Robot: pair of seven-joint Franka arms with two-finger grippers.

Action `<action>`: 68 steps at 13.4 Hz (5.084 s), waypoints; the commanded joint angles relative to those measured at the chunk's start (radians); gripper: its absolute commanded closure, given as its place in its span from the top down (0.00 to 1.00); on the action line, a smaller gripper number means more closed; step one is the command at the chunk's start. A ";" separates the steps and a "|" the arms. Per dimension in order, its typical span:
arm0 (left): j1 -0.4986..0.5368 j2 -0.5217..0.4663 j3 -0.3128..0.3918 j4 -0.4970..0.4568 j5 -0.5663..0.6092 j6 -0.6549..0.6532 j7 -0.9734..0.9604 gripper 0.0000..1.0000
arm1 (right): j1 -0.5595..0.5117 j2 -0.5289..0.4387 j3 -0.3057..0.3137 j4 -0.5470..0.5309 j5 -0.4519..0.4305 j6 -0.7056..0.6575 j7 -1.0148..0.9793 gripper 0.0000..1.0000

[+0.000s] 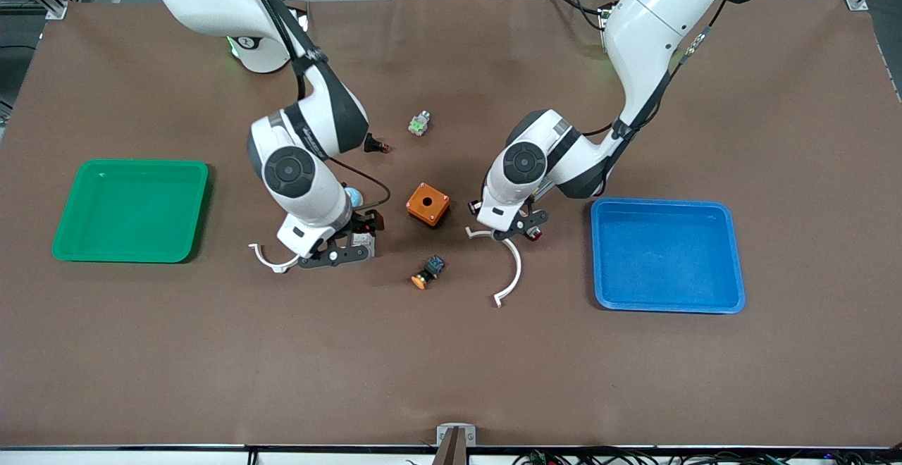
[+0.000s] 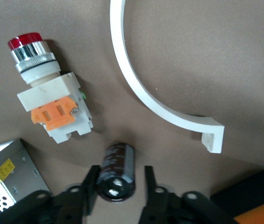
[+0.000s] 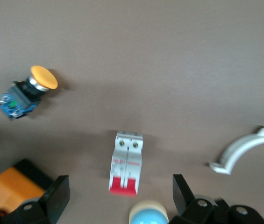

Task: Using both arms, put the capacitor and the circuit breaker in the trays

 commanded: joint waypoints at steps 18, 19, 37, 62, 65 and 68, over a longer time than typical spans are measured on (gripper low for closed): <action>0.689 -0.176 -0.004 -0.021 0.069 -0.273 0.706 0.00 | -0.100 -0.078 -0.014 0.156 0.016 -0.457 0.009 0.20; 0.697 -0.156 -0.004 -0.026 0.069 -0.270 0.715 0.01 | -0.132 -0.105 -0.017 0.179 0.007 -0.526 0.001 0.20; 0.708 -0.494 0.005 0.264 0.072 -0.620 0.962 1.00 | -0.822 -0.184 -0.020 -0.336 -0.145 0.009 -0.573 0.20; 0.445 -0.823 0.237 0.121 -0.105 -0.854 1.049 1.00 | -0.545 -0.596 -0.007 -0.269 -0.044 -0.455 -0.298 1.00; 0.445 -0.812 0.237 0.130 -0.105 -0.855 1.049 1.00 | -0.545 -0.595 -0.006 -0.215 -0.012 -0.493 -0.295 1.00; 0.447 -0.809 0.242 0.156 -0.103 -0.862 1.051 1.00 | -0.543 -0.586 -0.007 -0.113 -0.015 -0.537 -0.300 1.00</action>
